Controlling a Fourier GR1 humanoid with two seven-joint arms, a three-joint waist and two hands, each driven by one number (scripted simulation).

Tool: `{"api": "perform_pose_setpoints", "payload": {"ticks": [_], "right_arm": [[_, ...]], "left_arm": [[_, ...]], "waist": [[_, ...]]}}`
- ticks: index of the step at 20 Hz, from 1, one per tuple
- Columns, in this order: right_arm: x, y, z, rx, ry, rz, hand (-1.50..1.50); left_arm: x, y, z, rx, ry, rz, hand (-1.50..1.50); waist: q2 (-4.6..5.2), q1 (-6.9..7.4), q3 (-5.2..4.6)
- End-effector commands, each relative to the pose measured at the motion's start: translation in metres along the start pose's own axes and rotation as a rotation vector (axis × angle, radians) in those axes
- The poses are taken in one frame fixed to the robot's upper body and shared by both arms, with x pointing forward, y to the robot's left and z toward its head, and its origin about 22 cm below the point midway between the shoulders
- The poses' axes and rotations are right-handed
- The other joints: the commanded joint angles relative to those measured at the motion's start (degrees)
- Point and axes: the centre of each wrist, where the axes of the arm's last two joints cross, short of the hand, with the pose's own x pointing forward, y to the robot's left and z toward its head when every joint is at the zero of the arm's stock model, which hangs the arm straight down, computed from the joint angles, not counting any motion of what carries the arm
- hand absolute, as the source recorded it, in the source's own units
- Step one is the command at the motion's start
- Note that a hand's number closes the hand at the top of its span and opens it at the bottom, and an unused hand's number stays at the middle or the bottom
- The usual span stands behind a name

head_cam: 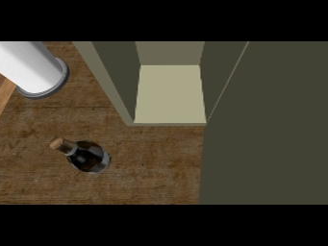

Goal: Pick up the wine, place it into the cabinet and close the cabinet

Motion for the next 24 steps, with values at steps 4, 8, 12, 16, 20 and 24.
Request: {"api": "perform_pose_setpoints", "payload": {"ticks": [4,8,12,16,20,24], "right_arm": [[0.025,0.000,0.023,0.018,-0.045,-0.010,-1.50],[0.020,0.003,0.016,-0.005,-0.068,-0.008,-1.50],[0.036,0.007,0.006,-0.010,-0.067,-0.008,-1.50],[0.049,0.010,0.025,0.008,-0.063,-0.004,-1.50],[0.027,0.018,0.006,-0.018,-0.058,-0.018,-1.50],[0.030,0.007,0.012,0.013,-0.064,-0.007,-1.50]], "left_arm": [[0.008,0.016,-0.003,0.052,-0.005,-0.036,-1.50],[0.011,0.048,0.006,0.084,-0.002,-0.059,-1.50],[0.019,0.058,0.003,0.113,0.012,-0.068,-1.50],[0.000,0.077,-0.003,0.145,0.041,-0.074,-1.50],[-0.004,0.093,0.004,0.161,0.095,-0.048,-1.50],[-0.013,0.106,-0.016,0.162,0.112,-0.030,-1.50]], "waist": [[0.01,-0.25,0.04],[0.06,-0.19,0.02],[0.06,-0.06,-0.01],[-0.02,-0.62,-0.03],[0.06,-0.05,-0.02],[0.09,-0.41,0.01]]}}
